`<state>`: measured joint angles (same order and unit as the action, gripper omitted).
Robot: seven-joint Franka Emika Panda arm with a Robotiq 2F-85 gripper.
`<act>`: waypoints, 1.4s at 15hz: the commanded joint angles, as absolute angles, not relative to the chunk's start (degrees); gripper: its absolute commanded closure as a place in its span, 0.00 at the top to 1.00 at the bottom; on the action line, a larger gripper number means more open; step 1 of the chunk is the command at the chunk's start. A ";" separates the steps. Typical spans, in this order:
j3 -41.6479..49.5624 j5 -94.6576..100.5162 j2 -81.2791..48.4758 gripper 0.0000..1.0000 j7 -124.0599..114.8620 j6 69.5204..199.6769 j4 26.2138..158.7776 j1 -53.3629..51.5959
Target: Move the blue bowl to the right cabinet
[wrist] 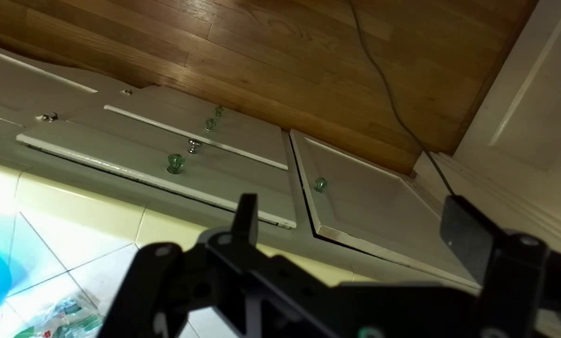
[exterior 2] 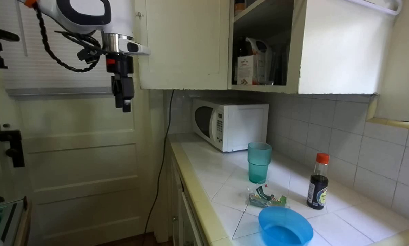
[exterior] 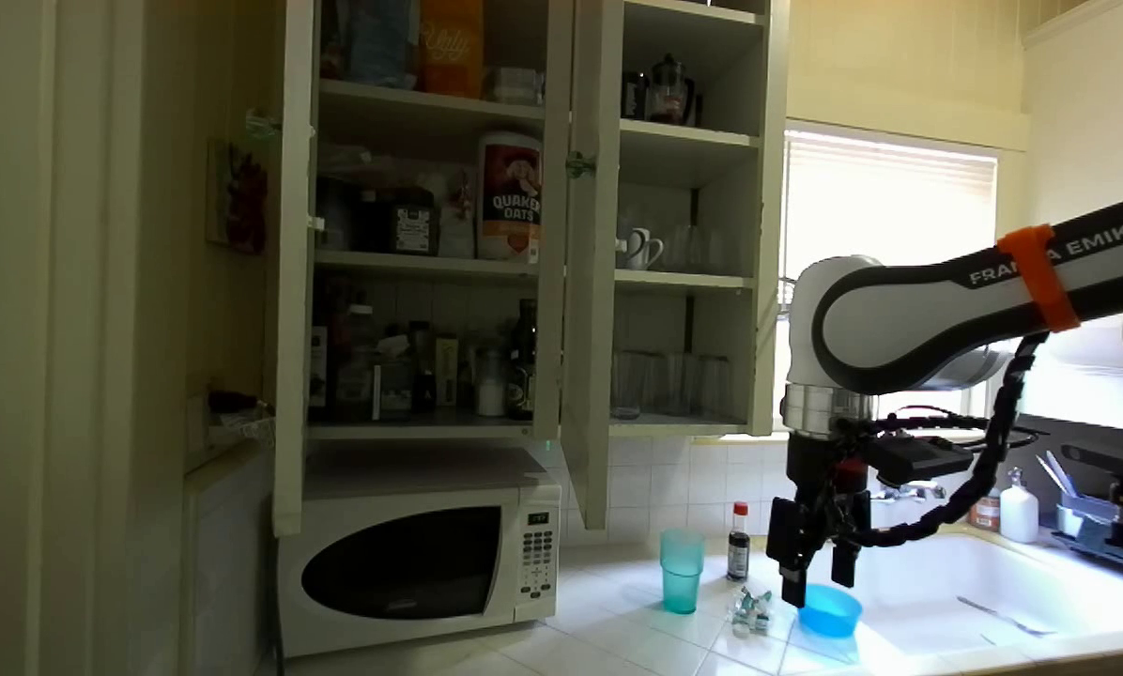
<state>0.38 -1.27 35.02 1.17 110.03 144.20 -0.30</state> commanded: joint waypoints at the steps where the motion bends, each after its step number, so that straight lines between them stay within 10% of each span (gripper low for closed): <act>1: 0.39 -1.26 35.00 1.00 1.18 109.89 144.09 -0.30; 21: 0.62 -0.98 35.26 1.00 0.28 110.94 144.22 0.51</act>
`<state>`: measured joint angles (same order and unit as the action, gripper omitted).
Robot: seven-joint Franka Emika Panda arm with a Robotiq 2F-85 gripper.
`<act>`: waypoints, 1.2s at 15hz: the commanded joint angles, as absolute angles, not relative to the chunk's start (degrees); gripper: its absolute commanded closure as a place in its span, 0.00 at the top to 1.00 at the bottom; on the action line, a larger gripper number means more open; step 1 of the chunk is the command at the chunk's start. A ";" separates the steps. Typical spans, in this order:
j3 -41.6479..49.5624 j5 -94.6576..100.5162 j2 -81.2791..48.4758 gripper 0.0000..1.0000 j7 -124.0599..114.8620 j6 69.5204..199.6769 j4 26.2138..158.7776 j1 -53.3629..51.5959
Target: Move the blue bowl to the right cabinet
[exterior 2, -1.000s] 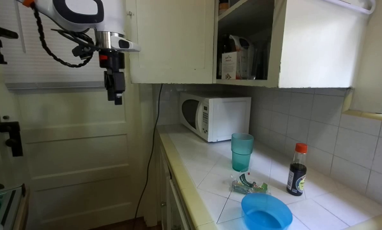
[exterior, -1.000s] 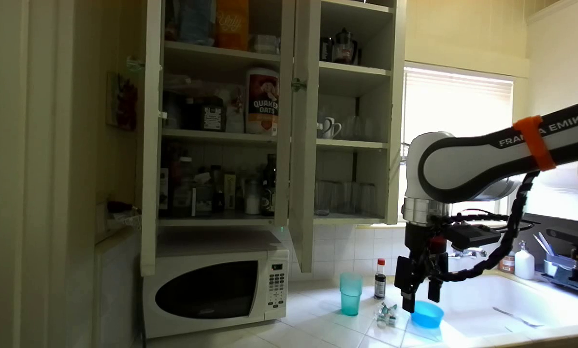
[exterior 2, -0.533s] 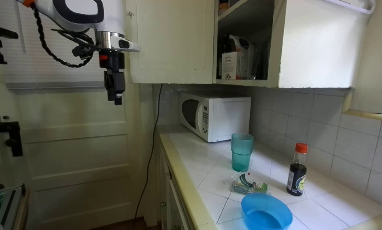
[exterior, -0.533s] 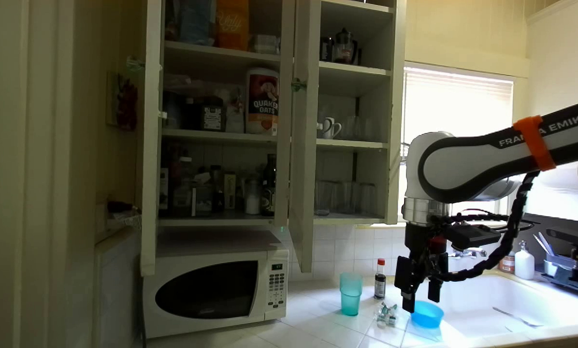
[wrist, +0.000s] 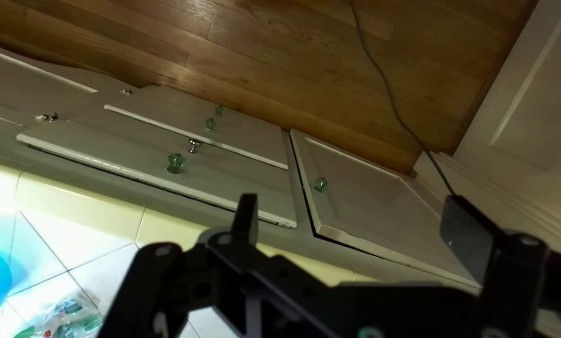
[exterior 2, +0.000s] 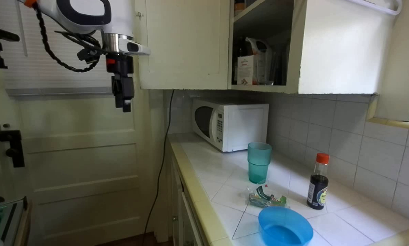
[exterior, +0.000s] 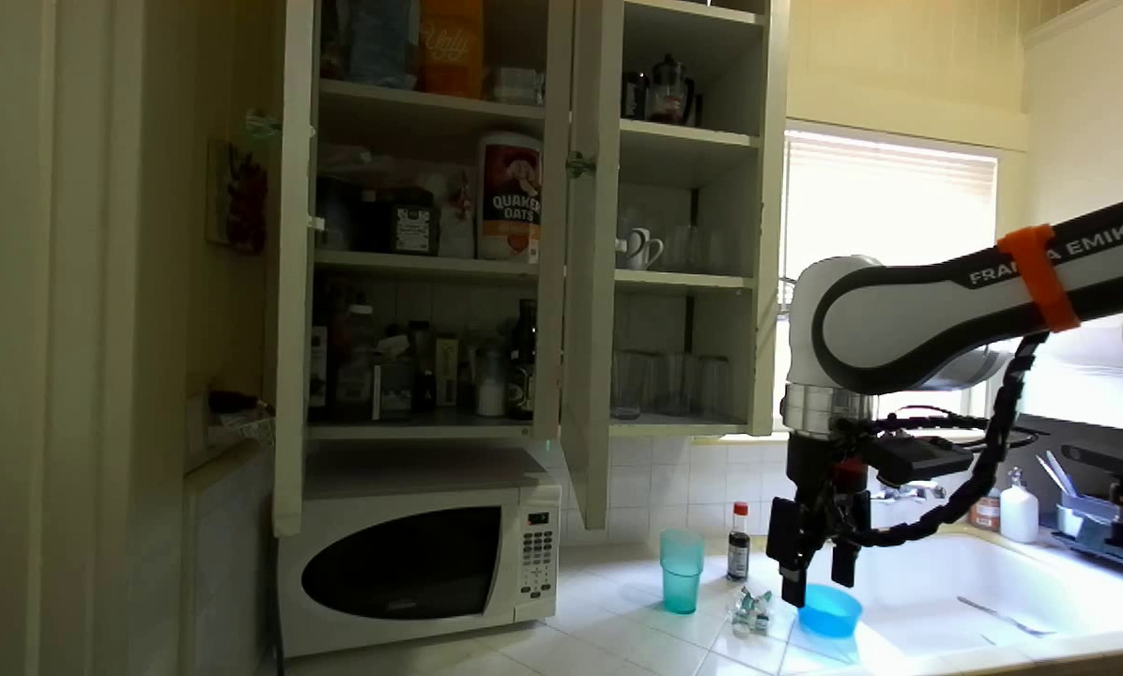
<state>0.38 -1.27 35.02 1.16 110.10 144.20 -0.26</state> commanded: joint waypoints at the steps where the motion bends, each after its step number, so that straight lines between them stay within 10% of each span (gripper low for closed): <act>1: 0.98 -1.15 35.44 1.00 0.14 111.24 144.15 0.84; 18: 16.22 11.54 31.34 1.00 23.24 104.29 135.83 9.47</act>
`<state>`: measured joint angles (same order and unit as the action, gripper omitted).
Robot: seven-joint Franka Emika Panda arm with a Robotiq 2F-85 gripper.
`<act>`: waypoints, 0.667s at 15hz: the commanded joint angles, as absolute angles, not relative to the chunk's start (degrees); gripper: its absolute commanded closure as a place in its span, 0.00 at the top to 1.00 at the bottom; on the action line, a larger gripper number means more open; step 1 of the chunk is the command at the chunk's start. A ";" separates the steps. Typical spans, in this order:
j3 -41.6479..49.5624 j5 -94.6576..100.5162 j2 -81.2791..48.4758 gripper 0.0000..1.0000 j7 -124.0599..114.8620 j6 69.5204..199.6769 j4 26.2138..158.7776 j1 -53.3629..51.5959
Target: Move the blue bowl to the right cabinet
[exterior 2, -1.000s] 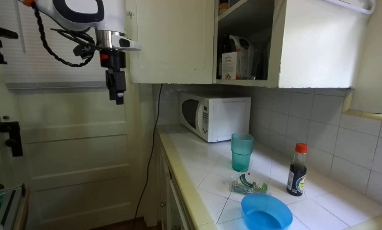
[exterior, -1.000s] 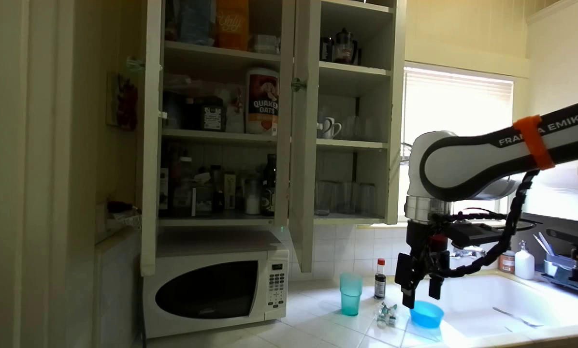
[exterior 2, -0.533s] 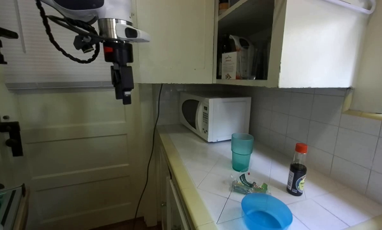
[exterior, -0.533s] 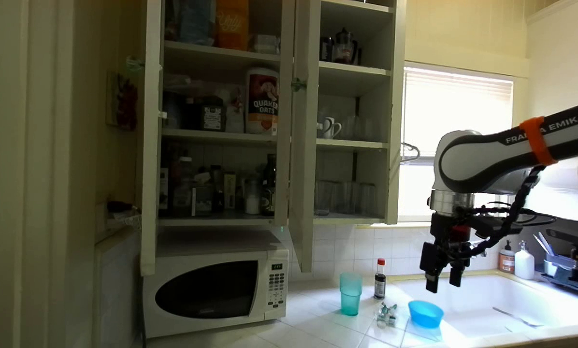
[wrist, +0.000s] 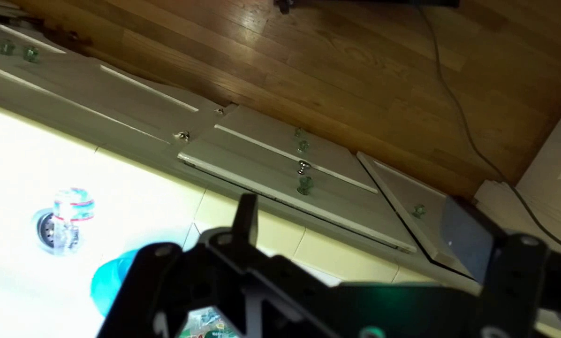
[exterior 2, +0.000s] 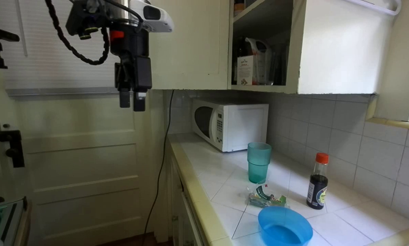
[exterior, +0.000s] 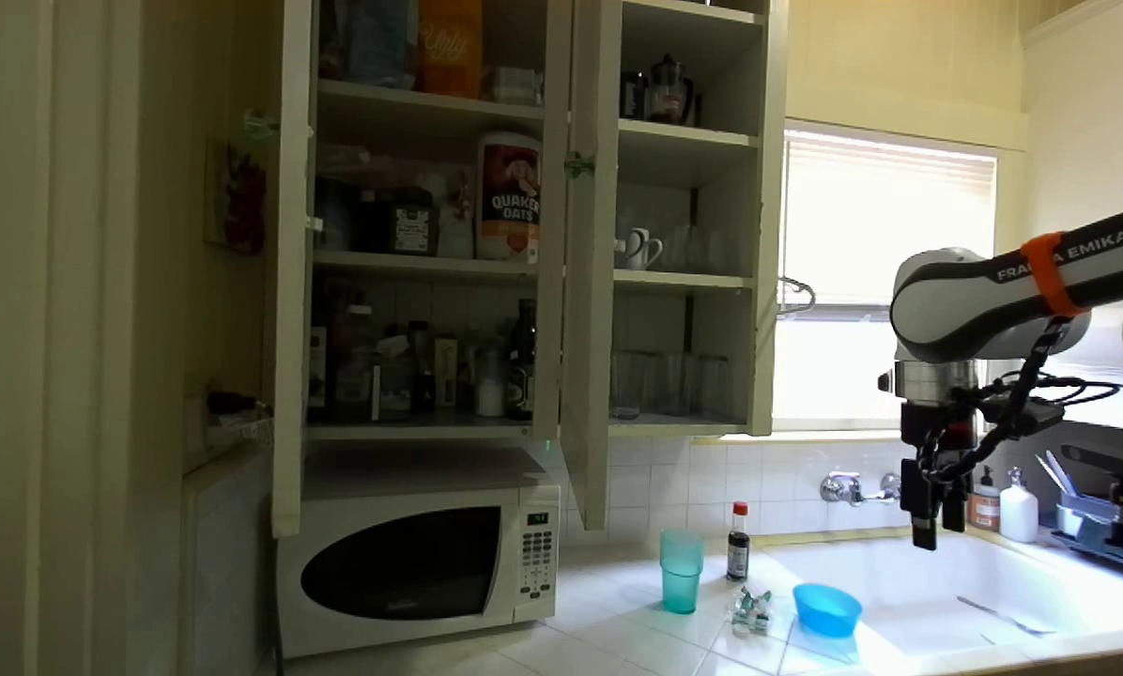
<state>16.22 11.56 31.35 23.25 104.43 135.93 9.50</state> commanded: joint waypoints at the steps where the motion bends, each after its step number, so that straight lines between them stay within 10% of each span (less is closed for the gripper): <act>1: 16.16 11.55 31.00 1.00 23.30 104.26 135.57 9.46; 10: 16.92 22.71 25.26 1.00 31.99 116.34 131.49 9.40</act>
<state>15.72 18.33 29.71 27.80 111.04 134.92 9.48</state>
